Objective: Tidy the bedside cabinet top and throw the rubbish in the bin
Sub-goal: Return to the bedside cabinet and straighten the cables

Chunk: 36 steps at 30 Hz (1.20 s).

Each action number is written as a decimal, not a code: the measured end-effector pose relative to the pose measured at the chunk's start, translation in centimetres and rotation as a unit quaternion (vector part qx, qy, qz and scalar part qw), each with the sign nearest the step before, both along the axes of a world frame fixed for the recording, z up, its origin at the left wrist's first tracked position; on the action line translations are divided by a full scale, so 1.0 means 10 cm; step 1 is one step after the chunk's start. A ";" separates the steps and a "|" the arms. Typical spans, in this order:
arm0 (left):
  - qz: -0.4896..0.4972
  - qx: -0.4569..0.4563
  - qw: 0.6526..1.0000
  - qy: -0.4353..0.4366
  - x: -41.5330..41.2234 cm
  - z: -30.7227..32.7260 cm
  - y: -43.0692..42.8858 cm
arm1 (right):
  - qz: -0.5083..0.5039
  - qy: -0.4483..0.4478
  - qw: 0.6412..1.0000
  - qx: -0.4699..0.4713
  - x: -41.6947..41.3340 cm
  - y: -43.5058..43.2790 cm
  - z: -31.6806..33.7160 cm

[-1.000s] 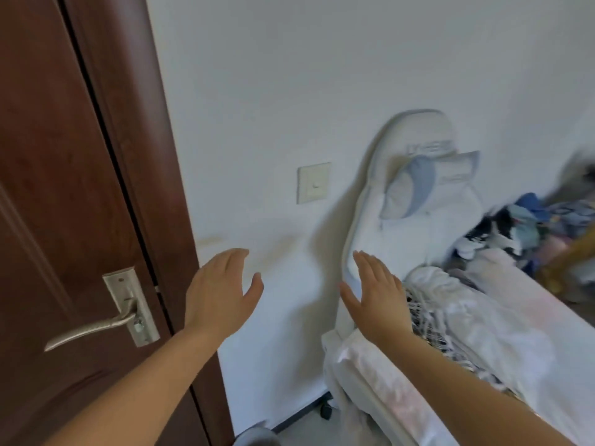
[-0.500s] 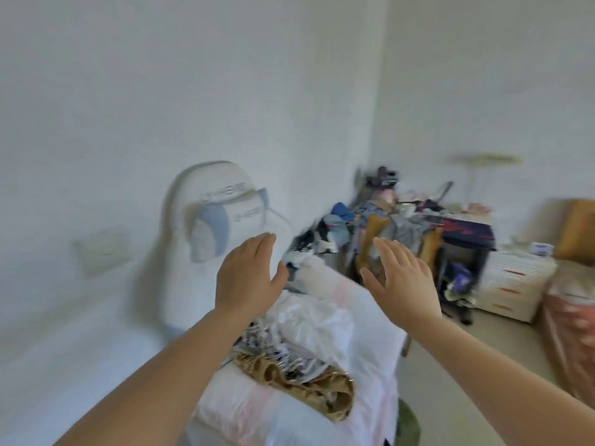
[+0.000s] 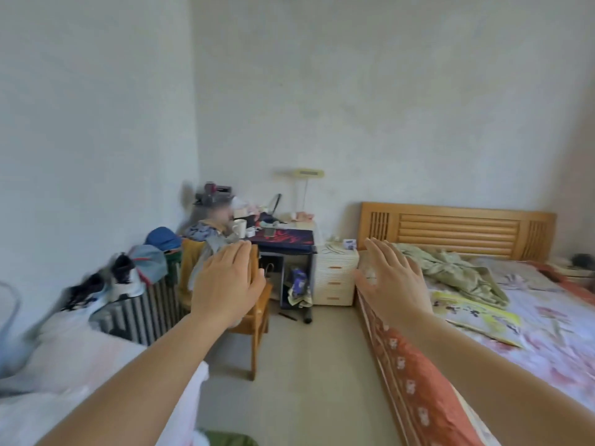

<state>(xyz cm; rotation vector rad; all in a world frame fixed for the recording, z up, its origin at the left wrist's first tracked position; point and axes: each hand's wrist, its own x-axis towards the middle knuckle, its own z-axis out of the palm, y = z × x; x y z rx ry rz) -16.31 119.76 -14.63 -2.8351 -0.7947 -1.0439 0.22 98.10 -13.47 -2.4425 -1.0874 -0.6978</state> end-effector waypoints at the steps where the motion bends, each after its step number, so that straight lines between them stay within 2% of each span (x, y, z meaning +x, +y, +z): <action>1: -0.005 0.001 1.000 0.003 0.24 0.00 -0.04 | -0.009 0.000 1.000 0.001 0.18 -0.07 0.00; 11: -0.076 0.040 0.996 0.039 2.25 -0.01 0.09 | -0.067 0.002 0.998 -0.008 1.79 -0.14 -0.23; 18: -0.099 0.039 0.994 0.017 3.60 0.04 0.80 | -0.085 0.015 0.996 -0.007 3.17 0.60 -0.19; 23: -0.091 0.026 0.995 0.022 4.56 -0.01 1.34 | -0.095 0.036 0.995 0.017 4.12 1.09 -0.13; 27: -0.098 0.024 0.994 0.039 5.29 -0.15 1.67 | -0.107 0.037 0.994 -0.001 4.82 1.32 -0.24; 36: -0.096 0.041 0.994 0.033 7.11 -0.32 2.23 | -0.087 0.034 0.996 -0.008 6.72 1.99 -0.34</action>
